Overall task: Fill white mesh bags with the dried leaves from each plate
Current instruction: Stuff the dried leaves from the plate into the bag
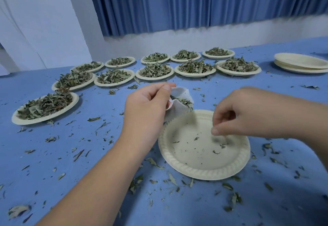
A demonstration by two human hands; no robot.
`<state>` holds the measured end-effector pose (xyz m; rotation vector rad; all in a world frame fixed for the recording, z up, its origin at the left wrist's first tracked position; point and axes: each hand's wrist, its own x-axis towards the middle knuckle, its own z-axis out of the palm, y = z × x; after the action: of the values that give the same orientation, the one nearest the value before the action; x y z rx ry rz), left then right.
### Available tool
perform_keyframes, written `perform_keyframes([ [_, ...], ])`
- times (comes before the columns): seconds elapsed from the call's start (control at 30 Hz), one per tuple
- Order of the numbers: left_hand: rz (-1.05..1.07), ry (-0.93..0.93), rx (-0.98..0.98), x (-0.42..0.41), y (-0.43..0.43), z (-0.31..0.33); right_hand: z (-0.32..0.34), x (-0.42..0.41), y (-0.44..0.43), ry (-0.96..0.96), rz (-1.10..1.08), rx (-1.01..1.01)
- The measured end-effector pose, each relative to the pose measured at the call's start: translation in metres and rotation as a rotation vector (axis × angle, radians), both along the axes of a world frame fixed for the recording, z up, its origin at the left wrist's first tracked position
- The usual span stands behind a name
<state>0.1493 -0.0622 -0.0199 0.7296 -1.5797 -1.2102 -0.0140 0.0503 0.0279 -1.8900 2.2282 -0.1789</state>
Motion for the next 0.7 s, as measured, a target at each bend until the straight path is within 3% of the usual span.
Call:
perform_keyframes([
  [0.2, 0.005, 0.028, 0.0, 0.001, -0.001, -0.001, -0.015, 0.022, 0.003, 0.19, -0.024, 0.169],
  [0.7, 0.027, 0.003, -0.03, 0.001, 0.001, 0.001, -0.038, 0.026, -0.01, 0.41, 0.137, 0.03],
])
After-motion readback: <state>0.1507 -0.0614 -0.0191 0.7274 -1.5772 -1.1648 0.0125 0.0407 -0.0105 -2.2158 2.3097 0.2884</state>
